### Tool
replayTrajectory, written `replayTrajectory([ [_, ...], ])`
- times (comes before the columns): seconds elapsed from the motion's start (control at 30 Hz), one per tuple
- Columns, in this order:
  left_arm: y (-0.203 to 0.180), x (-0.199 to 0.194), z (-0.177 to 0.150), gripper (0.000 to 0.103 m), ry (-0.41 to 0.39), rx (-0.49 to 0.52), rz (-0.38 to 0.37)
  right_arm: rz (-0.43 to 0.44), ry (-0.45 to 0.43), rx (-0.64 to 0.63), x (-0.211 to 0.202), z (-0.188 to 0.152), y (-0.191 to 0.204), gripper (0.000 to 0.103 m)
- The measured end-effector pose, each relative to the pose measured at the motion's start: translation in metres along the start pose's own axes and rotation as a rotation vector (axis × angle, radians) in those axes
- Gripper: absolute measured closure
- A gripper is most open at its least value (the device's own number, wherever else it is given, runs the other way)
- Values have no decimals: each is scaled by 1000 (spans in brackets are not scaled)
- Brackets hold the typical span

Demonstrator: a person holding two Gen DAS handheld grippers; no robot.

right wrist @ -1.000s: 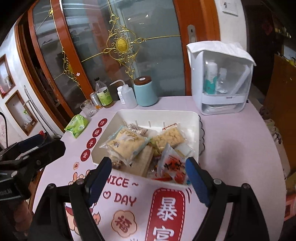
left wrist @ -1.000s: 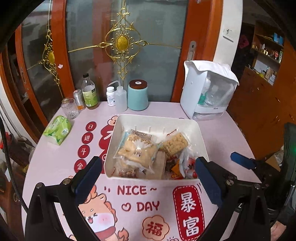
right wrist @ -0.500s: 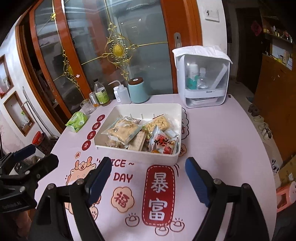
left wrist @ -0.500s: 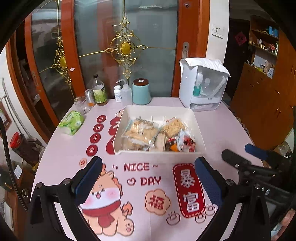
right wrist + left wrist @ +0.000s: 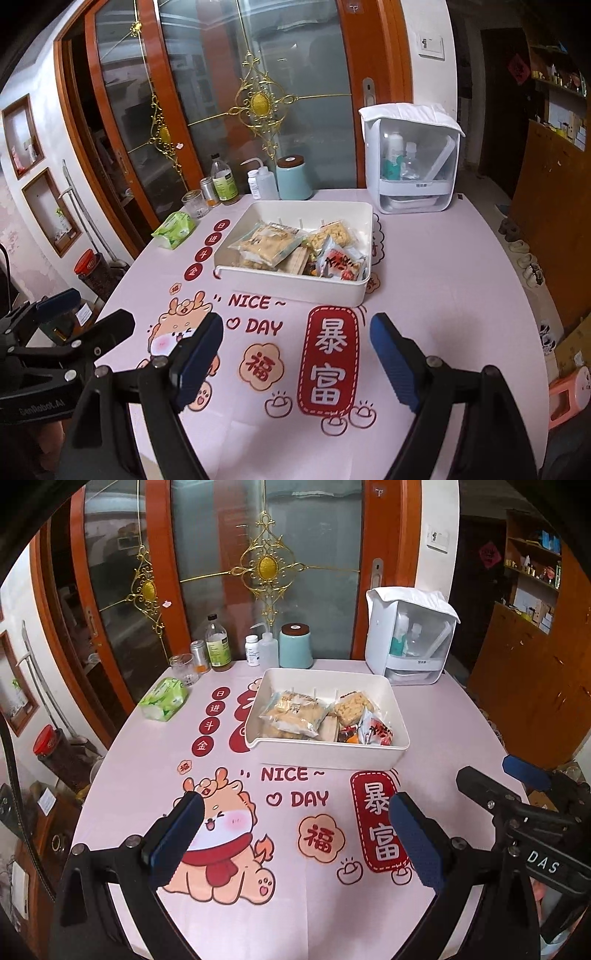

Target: Organize snacks

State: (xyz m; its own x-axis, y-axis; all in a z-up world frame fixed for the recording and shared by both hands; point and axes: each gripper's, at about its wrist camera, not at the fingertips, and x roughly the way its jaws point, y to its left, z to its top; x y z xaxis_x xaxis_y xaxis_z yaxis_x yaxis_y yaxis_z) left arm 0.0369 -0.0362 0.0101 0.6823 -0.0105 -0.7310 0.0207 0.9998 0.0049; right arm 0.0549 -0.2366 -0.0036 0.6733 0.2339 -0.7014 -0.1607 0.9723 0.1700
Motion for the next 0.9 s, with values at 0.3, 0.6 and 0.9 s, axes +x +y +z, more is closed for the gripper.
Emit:
replayTrajectory([
  [0.3,11,-22,-13,3,19,-16,-12,-16,18,24,-15,-20,17,20],
  [0.6,25,-34,-31,3,18,-6,26,-40,50,73,-23,-41,34,20],
  [0.9,37,-19,-46,3,82,4,58,-62,70,85,-23,-49,44,20],
])
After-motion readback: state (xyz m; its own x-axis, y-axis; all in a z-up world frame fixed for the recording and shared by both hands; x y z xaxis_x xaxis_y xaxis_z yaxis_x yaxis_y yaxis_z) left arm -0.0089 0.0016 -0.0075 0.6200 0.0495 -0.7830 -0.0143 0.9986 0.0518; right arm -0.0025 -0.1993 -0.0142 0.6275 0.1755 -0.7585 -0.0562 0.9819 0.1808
